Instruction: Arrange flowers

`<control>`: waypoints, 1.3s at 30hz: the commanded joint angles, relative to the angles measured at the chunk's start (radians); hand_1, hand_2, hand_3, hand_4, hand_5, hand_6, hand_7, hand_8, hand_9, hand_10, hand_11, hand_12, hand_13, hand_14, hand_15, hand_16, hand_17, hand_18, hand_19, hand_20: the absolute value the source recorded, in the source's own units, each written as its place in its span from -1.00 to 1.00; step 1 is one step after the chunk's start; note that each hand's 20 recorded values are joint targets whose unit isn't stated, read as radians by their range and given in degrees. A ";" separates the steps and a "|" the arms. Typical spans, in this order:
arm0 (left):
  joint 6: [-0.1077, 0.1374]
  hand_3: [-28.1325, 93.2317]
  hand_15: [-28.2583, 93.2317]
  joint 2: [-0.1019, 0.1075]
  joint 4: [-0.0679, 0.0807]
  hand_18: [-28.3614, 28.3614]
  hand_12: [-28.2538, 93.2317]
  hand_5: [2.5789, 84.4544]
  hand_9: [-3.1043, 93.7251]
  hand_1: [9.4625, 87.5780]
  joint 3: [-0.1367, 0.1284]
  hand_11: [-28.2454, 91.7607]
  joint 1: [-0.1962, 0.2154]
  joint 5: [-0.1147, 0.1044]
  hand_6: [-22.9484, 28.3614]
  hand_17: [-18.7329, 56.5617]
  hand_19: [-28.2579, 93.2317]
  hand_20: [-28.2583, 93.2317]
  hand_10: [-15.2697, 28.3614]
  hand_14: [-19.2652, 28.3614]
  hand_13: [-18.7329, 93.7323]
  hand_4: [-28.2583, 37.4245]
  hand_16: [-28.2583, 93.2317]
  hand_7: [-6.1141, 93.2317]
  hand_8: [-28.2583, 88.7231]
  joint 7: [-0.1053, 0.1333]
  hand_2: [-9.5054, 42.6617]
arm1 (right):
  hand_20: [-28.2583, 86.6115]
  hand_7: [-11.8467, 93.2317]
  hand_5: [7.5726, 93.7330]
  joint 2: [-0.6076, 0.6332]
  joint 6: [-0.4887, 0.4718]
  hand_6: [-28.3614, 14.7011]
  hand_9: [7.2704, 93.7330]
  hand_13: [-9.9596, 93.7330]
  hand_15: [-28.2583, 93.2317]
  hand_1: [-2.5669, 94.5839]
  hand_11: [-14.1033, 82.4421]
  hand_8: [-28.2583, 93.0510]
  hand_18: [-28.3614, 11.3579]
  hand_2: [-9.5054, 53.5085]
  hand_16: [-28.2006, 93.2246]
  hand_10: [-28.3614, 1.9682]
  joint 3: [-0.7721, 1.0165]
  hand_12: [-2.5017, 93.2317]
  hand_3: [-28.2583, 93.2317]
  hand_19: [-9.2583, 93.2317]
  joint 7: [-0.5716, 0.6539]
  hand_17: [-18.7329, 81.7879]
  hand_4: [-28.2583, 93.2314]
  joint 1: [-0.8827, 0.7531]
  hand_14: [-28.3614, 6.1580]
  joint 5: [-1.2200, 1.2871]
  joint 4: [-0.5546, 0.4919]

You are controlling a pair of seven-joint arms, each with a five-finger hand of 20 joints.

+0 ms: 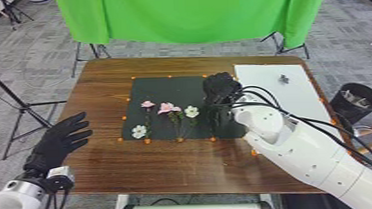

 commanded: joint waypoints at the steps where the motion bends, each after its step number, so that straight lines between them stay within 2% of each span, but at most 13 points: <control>1: -0.009 0.63 0.02 -0.002 0.001 0.80 -0.31 -0.32 -0.40 -0.61 0.001 -0.16 0.008 0.005 0.07 -0.75 0.22 -0.43 0.29 0.51 -0.29 -0.95 -0.56 -0.50 -0.70 -0.007 -0.58 | 0.48 0.04 0.42 -0.005 -0.030 0.55 0.82 0.68 0.77 -0.15 -0.40 -0.61 -0.57 -1.00 -0.06 0.67 0.011 -0.30 0.79 1.00 0.025 0.25 -1.00 0.008 0.55 -0.017 0.006; 7: -0.005 0.63 0.02 -0.003 0.002 0.80 -0.31 -0.32 -0.40 -0.60 0.000 -0.16 0.007 0.005 0.07 -0.75 0.22 -0.43 0.29 0.51 -0.29 -0.95 -0.56 -0.49 -0.70 -0.007 -0.58 | 0.48 0.07 0.33 -0.007 -0.072 0.52 0.75 0.65 0.77 -0.16 -0.37 -0.63 -0.56 -1.00 -0.06 0.68 0.040 -0.31 0.76 1.00 0.028 0.23 -1.00 0.000 0.57 -0.012 -0.010; 8: -0.001 0.63 0.02 0.000 -0.001 0.80 -0.31 -0.32 -0.40 -0.60 -0.001 -0.16 0.013 0.002 0.07 -0.75 0.22 -0.43 0.29 0.51 -0.29 -0.95 -0.56 -0.49 -0.70 -0.001 -0.58 | 0.47 0.05 0.32 -0.006 -0.075 0.53 0.73 0.65 0.78 -0.15 -0.34 -0.62 -0.56 -1.00 -0.06 0.67 0.046 -0.34 0.74 1.00 0.026 0.22 -1.00 -0.001 0.56 -0.014 -0.015; 12: -0.001 0.63 0.02 -0.002 -0.002 0.80 -0.31 -0.32 -0.40 -0.60 -0.005 -0.16 0.016 0.002 0.07 -0.75 0.22 -0.43 0.29 0.51 -0.29 -0.95 -0.56 -0.49 -0.70 -0.002 -0.58 | 0.45 0.00 0.29 -0.009 -0.121 0.54 0.65 0.63 0.78 -0.17 -0.22 -0.63 -0.56 -1.00 -0.06 0.60 0.087 -0.45 0.69 1.00 0.022 0.21 -1.00 -0.019 0.56 -0.004 -0.041; 16: 0.001 0.63 0.02 -0.001 -0.003 0.80 -0.31 -0.32 -0.40 -0.60 -0.007 -0.16 0.018 0.001 0.07 -0.75 0.22 -0.43 0.29 0.51 -0.29 -0.95 -0.56 -0.50 -0.70 0.000 -0.58 | 0.44 -0.04 0.26 -0.007 -0.156 0.54 0.56 0.60 0.78 -0.23 -0.17 -0.83 -0.56 -1.00 -0.07 0.53 0.104 -0.54 0.75 1.00 0.035 0.18 -1.00 -0.022 0.54 0.017 -0.059; 22: 0.002 0.63 0.01 -0.005 -0.002 0.80 -0.31 -0.32 -0.40 -0.60 -0.004 -0.16 0.016 0.002 0.07 -0.75 0.22 -0.43 0.29 0.51 -0.29 -0.95 -0.56 -0.50 -0.70 -0.002 -0.58 | 0.44 -0.04 0.20 -0.010 -0.136 0.50 0.51 0.58 0.79 -0.01 -0.17 -0.85 -0.57 -1.00 -0.08 0.49 0.107 -0.54 0.40 1.00 0.040 0.17 -1.00 -0.025 0.52 0.050 -0.054; 24: 0.004 0.63 0.01 -0.004 -0.004 0.80 -0.31 -0.32 -0.40 -0.60 -0.004 -0.16 0.018 0.000 0.07 -0.75 0.22 -0.43 0.29 0.51 -0.29 -0.95 -0.56 -0.50 -0.70 -0.001 -0.58 | 0.43 0.00 0.20 -0.007 -0.077 0.49 0.51 0.58 0.79 0.00 -0.15 -0.78 -0.57 -1.00 -0.08 0.48 0.091 -0.53 0.40 1.00 0.039 0.17 -1.00 -0.021 0.52 0.071 -0.044; 25: 0.006 0.63 0.01 -0.003 -0.003 0.80 -0.31 -0.32 -0.40 -0.60 -0.003 -0.16 0.018 -0.001 0.07 -0.75 0.22 -0.43 0.29 0.51 -0.29 -0.95 -0.56 -0.50 -0.70 0.001 -0.58 | 0.43 0.13 0.17 -0.004 -0.039 0.47 0.53 0.59 0.79 0.08 -0.09 -0.60 -0.56 -1.00 -0.09 0.49 0.079 -0.47 0.30 1.00 0.040 0.17 -1.00 -0.017 0.53 0.084 -0.039; 26: 0.003 0.63 0.01 -0.003 -0.002 0.80 -0.31 -0.32 -0.40 -0.61 -0.003 -0.16 0.017 0.000 0.07 -0.75 0.22 -0.43 0.29 0.51 -0.29 -0.95 -0.56 -0.50 -0.70 0.000 -0.58 | 0.44 0.22 0.17 -0.005 -0.033 0.47 0.55 0.60 0.79 0.10 -0.05 -0.54 -0.55 -1.00 -0.09 0.52 0.076 -0.35 0.29 1.00 0.043 0.18 -1.00 -0.016 0.54 0.076 -0.038; 27: 0.003 0.63 0.02 -0.004 -0.003 0.80 -0.31 -0.32 -0.40 -0.60 -0.003 -0.16 0.017 0.000 0.07 -0.75 0.22 -0.43 0.29 0.51 -0.29 -0.95 -0.56 -0.50 -0.70 0.000 -0.58 | 0.44 0.30 0.19 -0.004 -0.040 0.48 0.58 0.61 0.80 0.12 -0.01 -0.49 -0.55 -1.00 -0.09 0.55 0.081 -0.24 0.30 1.00 0.038 0.19 -1.00 -0.018 0.55 0.069 -0.041; 29: 0.003 0.63 0.02 -0.005 -0.004 0.80 -0.31 -0.32 -0.40 -0.60 -0.006 -0.16 0.021 0.000 0.06 -0.75 0.22 -0.43 0.29 0.51 -0.29 -0.96 -0.56 -0.49 -0.70 0.002 -0.58 | 0.45 0.35 0.22 -0.004 -0.042 0.47 0.62 0.63 0.80 0.12 0.05 -0.46 -0.54 -1.00 -0.08 0.58 0.082 -0.15 0.32 1.00 0.037 0.21 -1.00 -0.015 0.55 0.081 -0.043; 34: 0.006 0.63 0.02 -0.003 -0.007 0.80 -0.31 -0.32 -0.40 -0.60 -0.009 -0.16 0.027 -0.001 0.07 -0.75 0.22 -0.43 0.29 0.51 -0.29 -0.95 -0.56 -0.49 -0.70 0.004 -0.58 | 0.46 0.34 0.23 0.003 -0.040 0.47 0.63 0.63 0.79 0.12 0.00 -0.46 -0.55 -1.00 -0.07 0.59 0.126 -0.14 0.33 1.00 0.042 0.21 -1.00 -0.027 0.55 0.188 -0.063; 39: 0.007 0.63 0.02 -0.004 -0.005 0.80 -0.31 -0.32 -0.40 -0.60 -0.008 -0.16 0.027 -0.002 0.07 -0.75 0.22 -0.43 0.29 0.51 -0.29 -0.95 -0.56 -0.49 -0.70 0.007 -0.57 | 0.46 0.23 0.18 0.055 0.079 0.46 0.58 0.64 0.79 -0.12 -0.15 -0.55 -0.55 -0.99 -0.07 0.54 0.090 -0.26 0.71 1.00 0.158 0.22 -1.00 0.010 0.54 0.143 -0.035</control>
